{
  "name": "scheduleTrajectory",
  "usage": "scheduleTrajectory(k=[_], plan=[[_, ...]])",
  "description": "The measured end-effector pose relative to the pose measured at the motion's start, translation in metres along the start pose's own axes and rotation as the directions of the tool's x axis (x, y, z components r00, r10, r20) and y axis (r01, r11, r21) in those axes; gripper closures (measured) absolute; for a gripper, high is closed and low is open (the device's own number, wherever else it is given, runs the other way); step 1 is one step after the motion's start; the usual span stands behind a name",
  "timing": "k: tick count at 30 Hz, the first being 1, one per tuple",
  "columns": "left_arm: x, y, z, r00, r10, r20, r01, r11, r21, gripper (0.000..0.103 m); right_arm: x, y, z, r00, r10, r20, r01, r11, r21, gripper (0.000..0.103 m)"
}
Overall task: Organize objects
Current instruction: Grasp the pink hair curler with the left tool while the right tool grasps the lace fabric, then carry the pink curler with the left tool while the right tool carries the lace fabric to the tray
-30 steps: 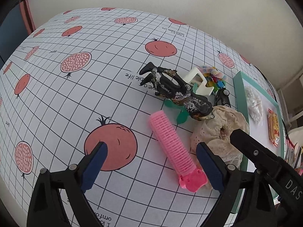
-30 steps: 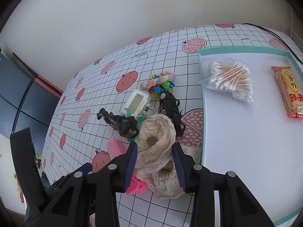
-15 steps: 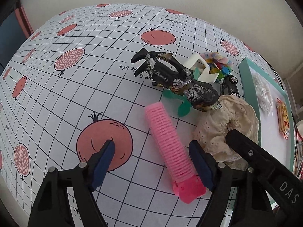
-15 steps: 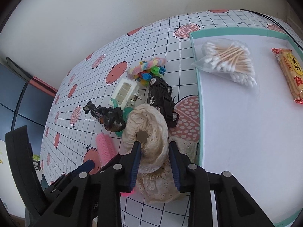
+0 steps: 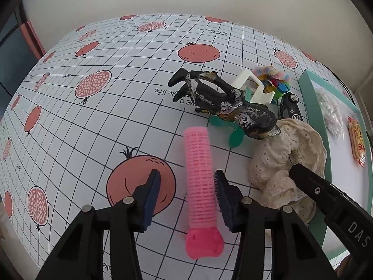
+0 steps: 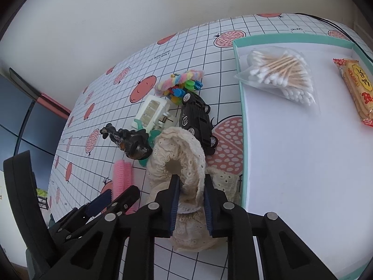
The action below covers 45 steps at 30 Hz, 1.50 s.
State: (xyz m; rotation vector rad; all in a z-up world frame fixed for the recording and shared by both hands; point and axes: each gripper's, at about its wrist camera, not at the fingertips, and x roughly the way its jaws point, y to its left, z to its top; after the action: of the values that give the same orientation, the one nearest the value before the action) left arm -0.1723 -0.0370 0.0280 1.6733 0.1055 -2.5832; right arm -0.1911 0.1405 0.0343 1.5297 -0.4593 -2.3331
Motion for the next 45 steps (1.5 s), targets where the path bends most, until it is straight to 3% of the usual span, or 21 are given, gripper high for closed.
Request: scheduleTrajectory(k=[9, 22, 30, 36, 45], plan=[[-0.002, 0.002, 0.002, 1.0, -0.005, 0.011, 0.005, 1.0, 0.005, 0.077, -0.004, -0.002, -0.001, 0.999, 0.038, 0.001, -0.038, 0.999, 0.01, 0.092], [-0.011, 0.018, -0.001, 1.0, -0.012, 0.006, 0.012, 0.998, -0.06, 0.077, -0.033, 0.007, -0.004, 0.99, 0.13, 0.051, -0.129, 0.991, -0.027, 0.096], [-0.032, 0.023, 0.003, 0.997, -0.03, 0.065, 0.036, 0.996, -0.086, 0.077, -0.072, 0.024, 0.001, 0.966, 0.203, 0.163, -0.191, 0.978, -0.085, 0.096], [-0.054, 0.023, 0.007, 0.991, -0.048, 0.126, 0.06, 0.994, -0.093, 0.077, -0.096, 0.034, 0.002, 0.949, 0.221, 0.226, -0.198, 0.973, -0.119, 0.096], [-0.072, 0.016, 0.01, 0.983, -0.05, 0.179, 0.065, 0.995, -0.077, 0.077, -0.101, 0.027, 0.0, 0.955, 0.19, 0.227, -0.167, 0.979, -0.114, 0.096]])
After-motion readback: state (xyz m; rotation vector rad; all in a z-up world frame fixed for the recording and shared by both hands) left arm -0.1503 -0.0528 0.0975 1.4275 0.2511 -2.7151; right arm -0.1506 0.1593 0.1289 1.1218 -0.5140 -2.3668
